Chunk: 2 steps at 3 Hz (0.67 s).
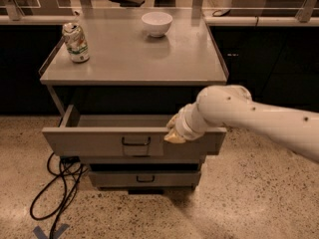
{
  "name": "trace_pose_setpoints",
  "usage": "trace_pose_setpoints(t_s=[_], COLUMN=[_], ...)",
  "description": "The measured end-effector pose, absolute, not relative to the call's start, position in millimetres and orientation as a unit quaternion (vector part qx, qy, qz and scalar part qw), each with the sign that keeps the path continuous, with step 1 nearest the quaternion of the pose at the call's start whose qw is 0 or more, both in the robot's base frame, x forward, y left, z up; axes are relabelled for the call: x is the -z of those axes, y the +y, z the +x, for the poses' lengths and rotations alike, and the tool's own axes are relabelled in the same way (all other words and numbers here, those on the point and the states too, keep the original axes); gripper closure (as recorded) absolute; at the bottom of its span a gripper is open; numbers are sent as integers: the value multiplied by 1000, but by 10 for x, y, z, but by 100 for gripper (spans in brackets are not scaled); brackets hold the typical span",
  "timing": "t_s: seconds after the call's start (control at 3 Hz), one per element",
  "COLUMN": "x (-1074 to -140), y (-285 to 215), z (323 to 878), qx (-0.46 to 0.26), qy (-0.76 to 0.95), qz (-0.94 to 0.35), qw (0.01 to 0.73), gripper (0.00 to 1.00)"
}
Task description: Open top drawer
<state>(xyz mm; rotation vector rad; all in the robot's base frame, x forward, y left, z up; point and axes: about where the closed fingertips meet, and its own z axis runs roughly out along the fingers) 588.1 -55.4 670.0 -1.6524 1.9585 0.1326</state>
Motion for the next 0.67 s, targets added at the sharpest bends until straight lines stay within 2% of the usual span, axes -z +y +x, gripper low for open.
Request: trace_pose_setpoints(t_s=[0.67], x=[-6815], y=[-601], z=[5672], qx=[-35], qy=[736], qz=[-604], qw=[303], gripper=[100])
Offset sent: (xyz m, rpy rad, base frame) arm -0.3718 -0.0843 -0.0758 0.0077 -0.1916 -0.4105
